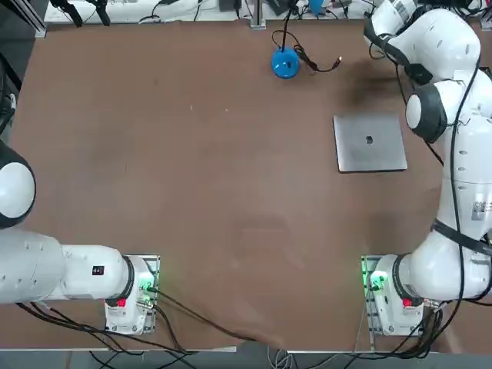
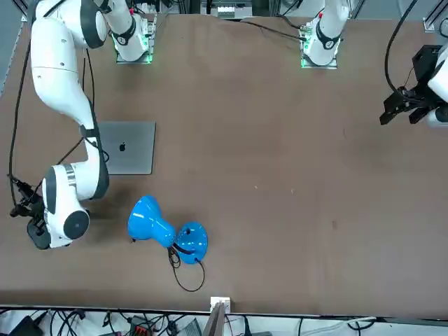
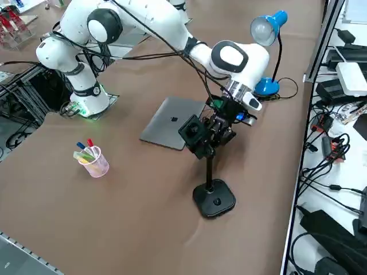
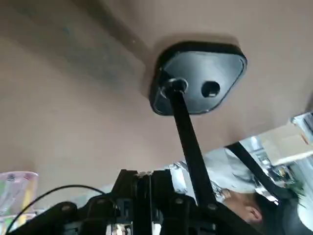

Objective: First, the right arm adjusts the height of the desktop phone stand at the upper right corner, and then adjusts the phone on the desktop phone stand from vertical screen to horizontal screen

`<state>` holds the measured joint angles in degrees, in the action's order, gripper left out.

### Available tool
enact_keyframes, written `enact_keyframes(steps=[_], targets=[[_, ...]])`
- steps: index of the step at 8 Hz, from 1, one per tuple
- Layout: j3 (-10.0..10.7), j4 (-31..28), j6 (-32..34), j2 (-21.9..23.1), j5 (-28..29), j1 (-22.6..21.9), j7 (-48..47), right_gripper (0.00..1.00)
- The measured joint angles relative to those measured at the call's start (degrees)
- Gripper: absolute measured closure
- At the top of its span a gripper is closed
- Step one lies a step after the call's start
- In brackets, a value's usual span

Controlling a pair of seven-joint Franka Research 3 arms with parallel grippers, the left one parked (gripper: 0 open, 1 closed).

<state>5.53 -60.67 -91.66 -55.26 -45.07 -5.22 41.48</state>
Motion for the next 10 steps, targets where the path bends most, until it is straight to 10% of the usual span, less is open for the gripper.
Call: enact_keyframes(steps=[10], targets=[[-0.2,5.7,-1.7,2.0,16.0,4.4,5.9,0.83]])
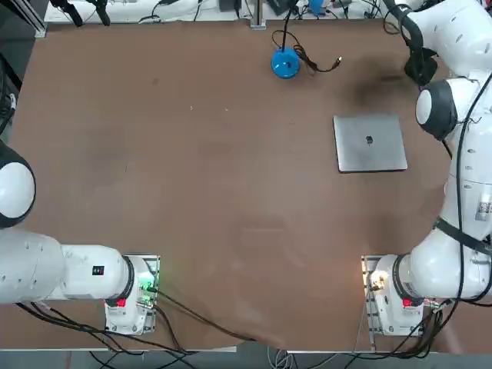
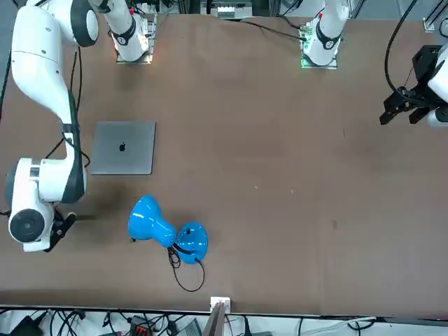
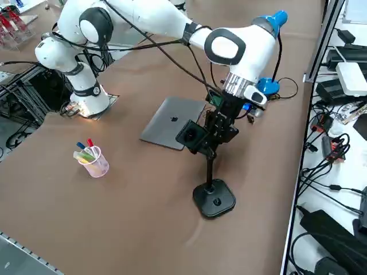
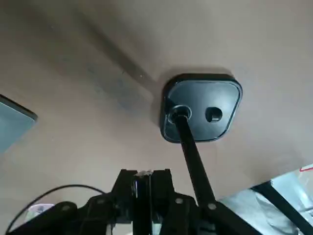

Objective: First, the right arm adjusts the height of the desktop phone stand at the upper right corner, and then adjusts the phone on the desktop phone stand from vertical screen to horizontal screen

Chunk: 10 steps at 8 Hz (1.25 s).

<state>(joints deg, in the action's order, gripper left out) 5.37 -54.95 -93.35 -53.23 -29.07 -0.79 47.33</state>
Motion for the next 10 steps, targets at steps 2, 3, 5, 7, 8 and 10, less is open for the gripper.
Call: enact_keyframes(steps=[2,3,5,7,8,10], targets=[[0.0,0.0,-0.2,0.4,1.4,0.5,0.8,0.83],[0.0,0.0,-0.2,0.5,1.4,0.5,1.1,0.82],[-0.1,0.0,-0.3,0.6,1.4,0.5,1.2,0.81],[-0.3,0.1,-0.3,1.1,1.4,0.4,1.2,0.81],[-0.4,0.2,-0.4,1.3,1.4,0.4,1.2,0.81],[-0.4,0.3,-0.4,1.8,1.4,0.2,1.2,0.81]])
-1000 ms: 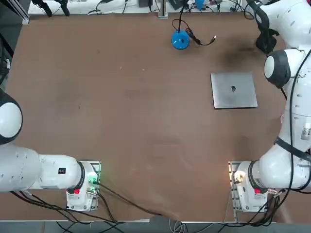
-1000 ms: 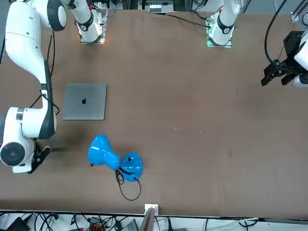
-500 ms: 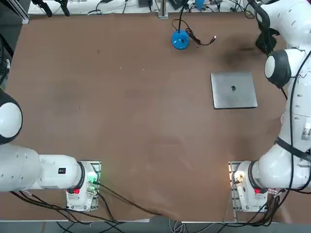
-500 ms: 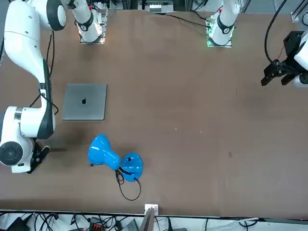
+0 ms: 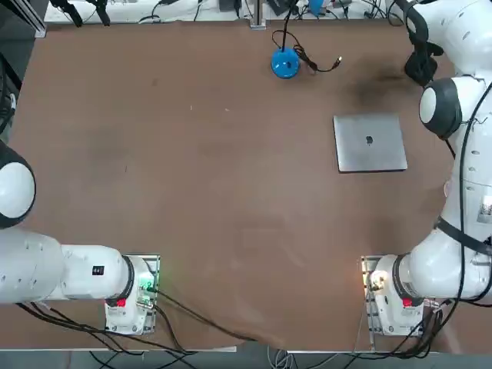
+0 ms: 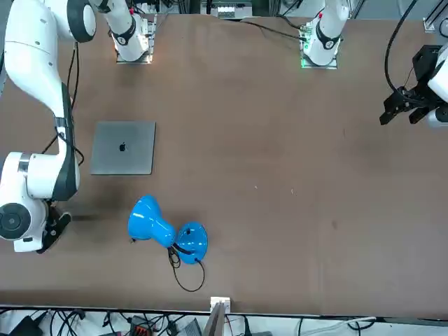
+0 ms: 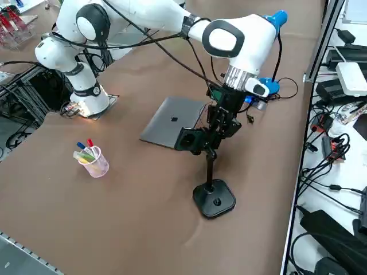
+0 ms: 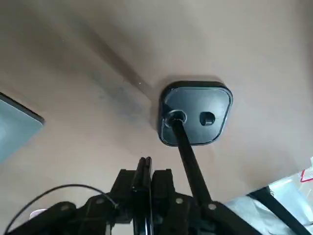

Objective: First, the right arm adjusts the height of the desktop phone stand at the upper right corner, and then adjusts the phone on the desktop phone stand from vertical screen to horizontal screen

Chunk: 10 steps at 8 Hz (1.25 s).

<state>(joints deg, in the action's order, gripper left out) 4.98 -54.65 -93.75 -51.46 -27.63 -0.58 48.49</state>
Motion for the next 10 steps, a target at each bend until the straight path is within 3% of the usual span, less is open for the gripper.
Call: enact_keyframes(steps=[10], targets=[[0.0,0.5,0.9,2.7,0.1,0.0,0.0,0.81]])
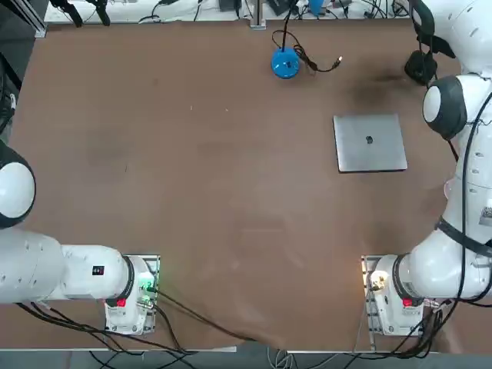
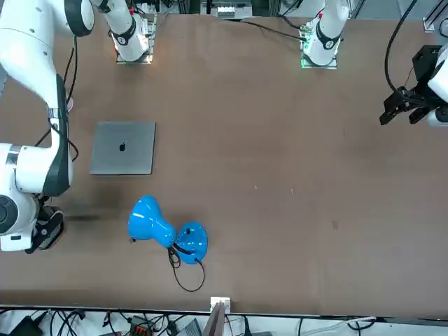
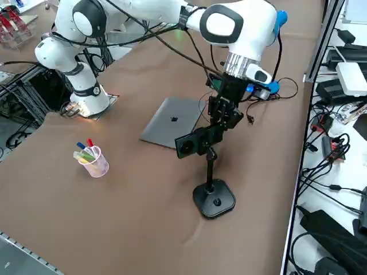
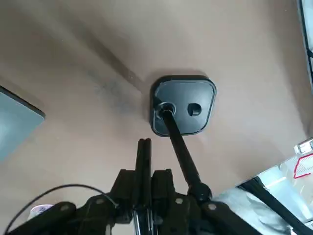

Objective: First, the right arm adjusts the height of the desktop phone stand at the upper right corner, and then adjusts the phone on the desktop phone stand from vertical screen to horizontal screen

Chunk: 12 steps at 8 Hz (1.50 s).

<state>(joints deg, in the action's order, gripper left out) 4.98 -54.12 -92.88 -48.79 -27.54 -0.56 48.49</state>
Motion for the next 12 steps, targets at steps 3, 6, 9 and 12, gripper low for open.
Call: enact_keyframes(steps=[3,6,9,12], targets=[[0.0,0.0,0.2,0.4,0.0,0.1,0.0,0.79],[0.1,0.0,0.2,0.5,1.7,0.3,0.0,0.79],[0.1,0.1,0.2,0.8,3.1,0.9,0.3,0.75],[0.1,0.2,0.2,2.0,3.1,0.8,0.4,0.43]])
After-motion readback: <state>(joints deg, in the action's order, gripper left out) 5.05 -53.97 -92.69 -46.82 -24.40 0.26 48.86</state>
